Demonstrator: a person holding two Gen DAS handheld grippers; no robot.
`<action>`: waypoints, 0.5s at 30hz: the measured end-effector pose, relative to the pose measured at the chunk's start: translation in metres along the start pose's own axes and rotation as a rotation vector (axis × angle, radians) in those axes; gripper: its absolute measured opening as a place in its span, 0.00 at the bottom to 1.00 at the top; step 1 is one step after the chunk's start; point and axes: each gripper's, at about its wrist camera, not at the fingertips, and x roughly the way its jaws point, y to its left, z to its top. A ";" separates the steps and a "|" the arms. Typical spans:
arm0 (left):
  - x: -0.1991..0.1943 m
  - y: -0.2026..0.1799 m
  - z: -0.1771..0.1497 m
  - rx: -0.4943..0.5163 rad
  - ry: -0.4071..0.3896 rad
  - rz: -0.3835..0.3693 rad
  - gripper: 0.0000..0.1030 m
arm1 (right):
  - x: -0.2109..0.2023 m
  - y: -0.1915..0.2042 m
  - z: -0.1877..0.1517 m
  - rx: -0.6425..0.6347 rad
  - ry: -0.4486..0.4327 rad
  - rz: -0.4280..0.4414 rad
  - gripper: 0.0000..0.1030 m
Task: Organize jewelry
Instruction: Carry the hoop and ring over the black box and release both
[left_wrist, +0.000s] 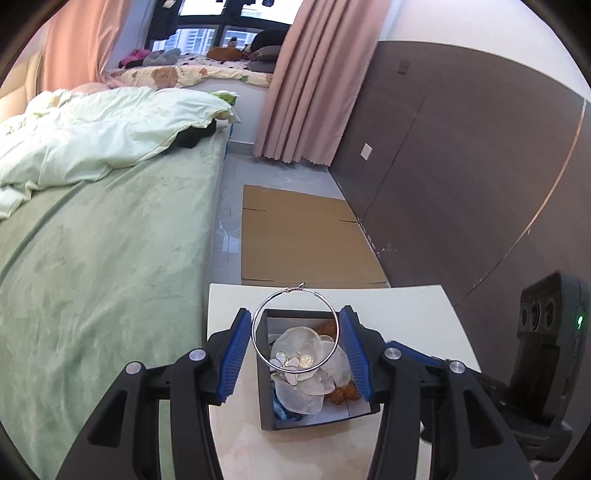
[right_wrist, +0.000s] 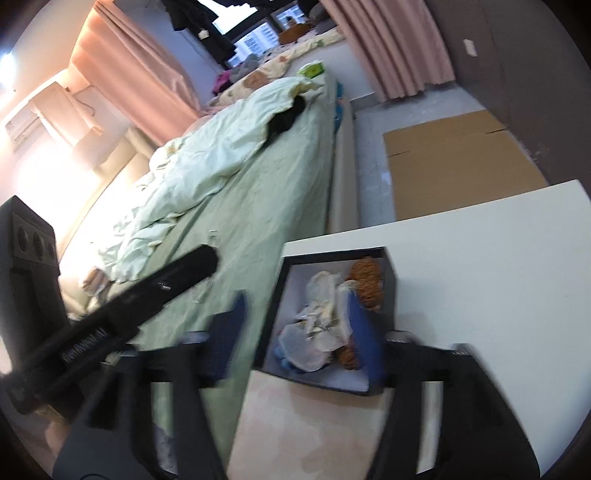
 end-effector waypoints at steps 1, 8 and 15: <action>0.001 0.001 0.001 -0.002 0.000 0.001 0.46 | -0.002 -0.002 0.000 0.003 -0.012 -0.002 0.66; 0.008 -0.004 0.001 -0.010 0.013 -0.006 0.47 | -0.027 -0.025 0.004 0.074 -0.065 -0.008 0.74; 0.016 -0.018 -0.002 -0.025 -0.005 -0.019 0.80 | -0.048 -0.054 0.010 0.160 -0.100 -0.024 0.74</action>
